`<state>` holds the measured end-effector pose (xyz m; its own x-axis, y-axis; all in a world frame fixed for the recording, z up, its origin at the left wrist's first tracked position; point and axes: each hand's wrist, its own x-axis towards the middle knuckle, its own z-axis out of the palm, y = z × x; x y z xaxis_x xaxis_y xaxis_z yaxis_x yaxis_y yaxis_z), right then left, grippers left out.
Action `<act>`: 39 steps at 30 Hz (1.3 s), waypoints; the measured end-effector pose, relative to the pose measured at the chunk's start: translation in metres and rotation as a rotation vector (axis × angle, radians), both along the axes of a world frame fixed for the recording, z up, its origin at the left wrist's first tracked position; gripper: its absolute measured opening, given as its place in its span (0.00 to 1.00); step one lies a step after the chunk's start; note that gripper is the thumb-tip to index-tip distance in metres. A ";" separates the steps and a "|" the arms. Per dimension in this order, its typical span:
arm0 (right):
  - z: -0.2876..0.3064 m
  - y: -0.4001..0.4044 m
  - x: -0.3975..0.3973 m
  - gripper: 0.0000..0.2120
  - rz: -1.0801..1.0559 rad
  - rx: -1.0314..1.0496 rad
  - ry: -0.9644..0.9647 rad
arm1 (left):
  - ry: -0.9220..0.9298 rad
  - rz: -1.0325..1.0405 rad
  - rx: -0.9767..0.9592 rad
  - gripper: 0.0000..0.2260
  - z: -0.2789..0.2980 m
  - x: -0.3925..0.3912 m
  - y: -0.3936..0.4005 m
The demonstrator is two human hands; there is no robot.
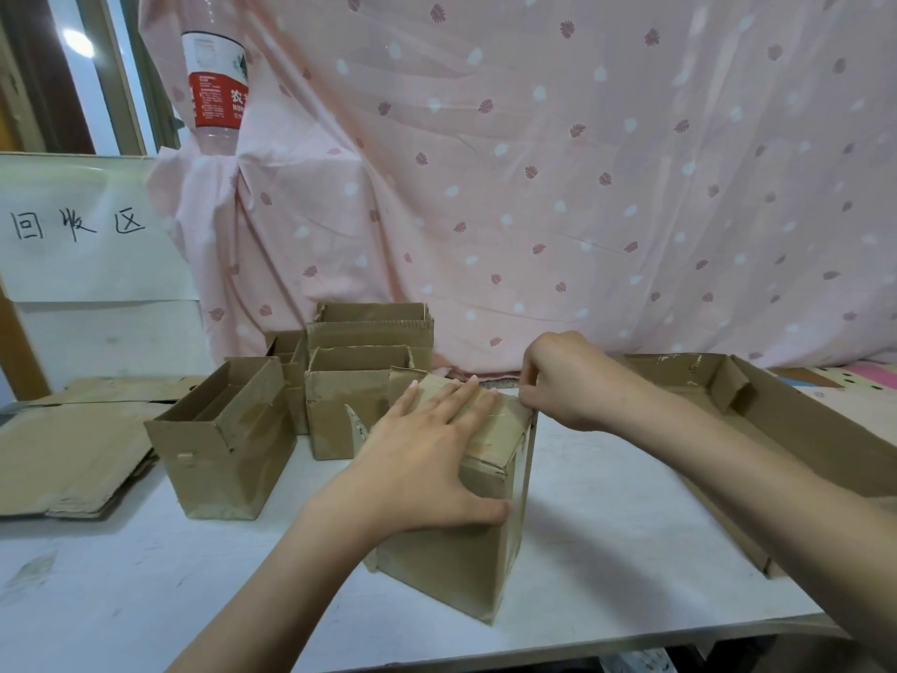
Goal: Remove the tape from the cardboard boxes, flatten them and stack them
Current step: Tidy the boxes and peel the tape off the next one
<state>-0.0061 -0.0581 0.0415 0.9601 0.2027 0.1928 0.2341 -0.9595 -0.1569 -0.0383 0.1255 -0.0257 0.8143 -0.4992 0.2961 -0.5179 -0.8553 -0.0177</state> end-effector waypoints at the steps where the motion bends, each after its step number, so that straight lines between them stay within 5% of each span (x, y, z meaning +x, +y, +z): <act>1: 0.000 0.000 0.001 0.09 0.003 0.001 0.015 | -0.001 -0.002 -0.002 0.49 0.000 0.000 0.000; 4: 0.003 -0.003 -0.003 0.13 -0.020 0.090 0.090 | 0.000 -0.004 -0.005 0.49 0.000 0.000 0.002; 16: -0.013 -0.032 0.009 0.09 -0.069 1.104 0.601 | 0.012 0.001 0.000 0.49 -0.001 0.002 0.004; 19: -0.016 -0.038 0.011 0.12 -0.045 1.279 0.581 | 0.017 0.005 0.006 0.49 0.000 0.003 0.003; 24: -0.017 -0.056 0.013 0.11 -0.072 1.125 0.389 | 0.030 -0.001 0.011 0.49 0.001 0.003 0.003; 28: -0.025 -0.066 0.010 0.25 -0.032 0.923 0.313 | 0.071 -0.030 0.040 0.52 0.006 0.004 0.006; 35: -0.031 -0.074 0.005 0.12 0.033 0.828 0.390 | 0.078 -0.023 0.061 0.53 0.007 0.004 0.003; 39: -0.029 -0.072 -0.002 0.08 0.110 1.041 0.309 | 0.081 -0.015 0.071 0.53 0.009 0.002 0.001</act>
